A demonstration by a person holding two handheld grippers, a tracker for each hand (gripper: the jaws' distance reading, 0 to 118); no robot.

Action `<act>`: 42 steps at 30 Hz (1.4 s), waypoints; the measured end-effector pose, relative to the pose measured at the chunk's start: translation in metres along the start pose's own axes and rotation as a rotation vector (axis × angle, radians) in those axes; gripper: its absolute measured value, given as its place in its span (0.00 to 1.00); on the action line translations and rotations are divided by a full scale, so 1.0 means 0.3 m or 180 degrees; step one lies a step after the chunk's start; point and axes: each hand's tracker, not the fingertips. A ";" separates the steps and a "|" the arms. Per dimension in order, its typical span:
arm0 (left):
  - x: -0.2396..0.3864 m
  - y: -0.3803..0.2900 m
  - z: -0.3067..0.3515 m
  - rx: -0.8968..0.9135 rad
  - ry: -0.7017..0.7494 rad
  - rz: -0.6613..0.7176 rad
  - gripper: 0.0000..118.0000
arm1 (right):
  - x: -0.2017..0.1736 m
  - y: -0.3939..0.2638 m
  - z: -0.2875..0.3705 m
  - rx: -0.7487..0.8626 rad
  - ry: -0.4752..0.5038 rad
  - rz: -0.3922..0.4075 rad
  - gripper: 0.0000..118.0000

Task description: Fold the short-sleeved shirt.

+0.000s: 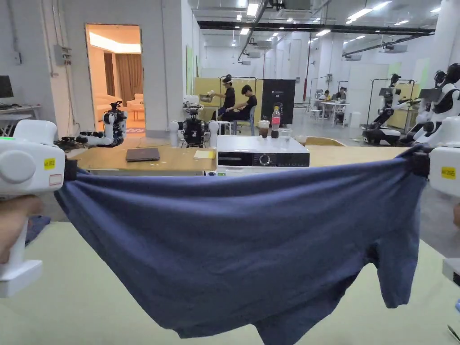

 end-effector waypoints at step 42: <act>0.024 -1.126 0.320 -0.1255 -0.0314 0.0104 0.01 | 0.099 -1.145 0.483 -0.1386 0.0216 0.0293 0.06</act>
